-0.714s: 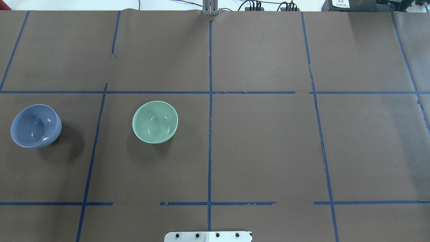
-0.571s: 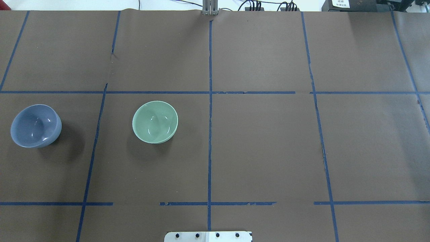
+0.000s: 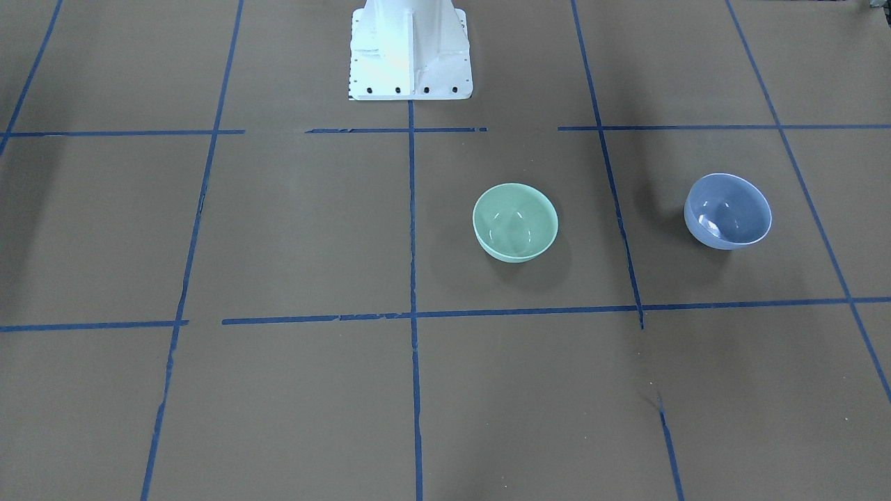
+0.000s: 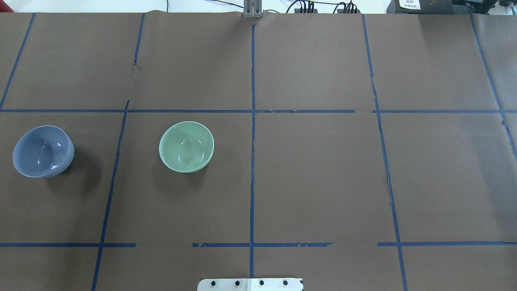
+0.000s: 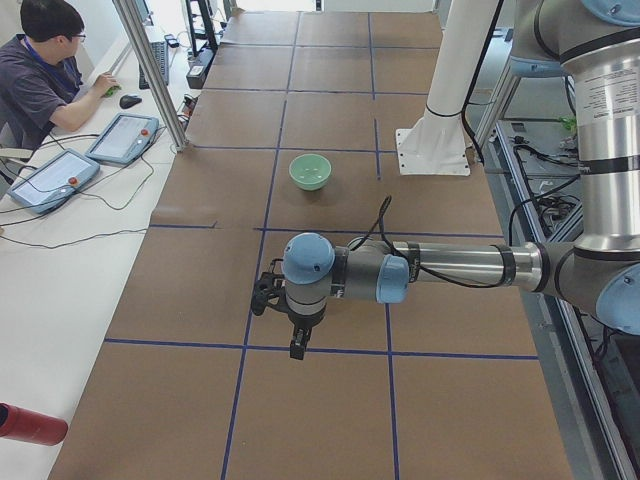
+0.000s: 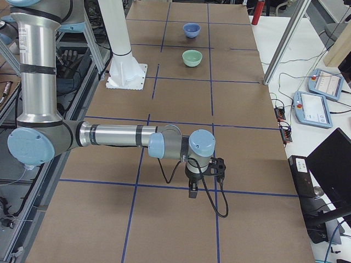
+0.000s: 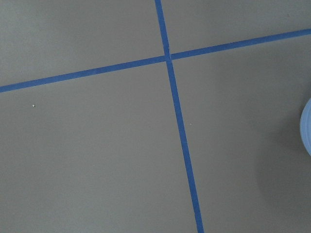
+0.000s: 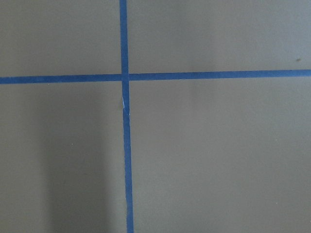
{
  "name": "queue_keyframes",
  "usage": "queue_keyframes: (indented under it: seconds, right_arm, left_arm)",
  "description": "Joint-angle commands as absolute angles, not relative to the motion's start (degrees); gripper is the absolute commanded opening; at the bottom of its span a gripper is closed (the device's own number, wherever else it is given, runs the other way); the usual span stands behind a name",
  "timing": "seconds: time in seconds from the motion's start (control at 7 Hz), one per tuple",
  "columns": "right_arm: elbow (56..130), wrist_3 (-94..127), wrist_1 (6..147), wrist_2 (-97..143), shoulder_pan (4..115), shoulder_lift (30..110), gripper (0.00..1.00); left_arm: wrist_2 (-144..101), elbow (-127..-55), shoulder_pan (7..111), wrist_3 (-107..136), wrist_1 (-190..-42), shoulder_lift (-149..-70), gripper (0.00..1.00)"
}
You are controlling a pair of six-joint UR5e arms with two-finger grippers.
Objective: Stack blue bowl on green bowl
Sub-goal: 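Move the left gripper toward the blue bowl at the table edge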
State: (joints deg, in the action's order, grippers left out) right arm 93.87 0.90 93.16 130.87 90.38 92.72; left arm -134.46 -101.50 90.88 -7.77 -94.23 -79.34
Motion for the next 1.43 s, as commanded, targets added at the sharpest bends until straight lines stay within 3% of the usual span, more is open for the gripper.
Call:
queue_keyframes:
  seconds: [0.0, 0.71, 1.29]
  right_arm:
    - [93.87, 0.97, 93.16, 130.87, 90.44, 92.72, 1.00]
    - [93.87, 0.88, 93.16, 130.87, 90.44, 92.72, 1.00]
    - [93.87, 0.88, 93.16, 130.87, 90.35, 92.72, 1.00]
  left_arm:
    - [-134.73, -98.55, 90.62, -7.91, -99.09, -79.80, 1.00]
    - [-129.48, -97.56, 69.47, 35.87, -123.18, -80.86, 1.00]
    - [-126.39, -97.47, 62.06, 45.08, -124.80, -81.74, 0.98]
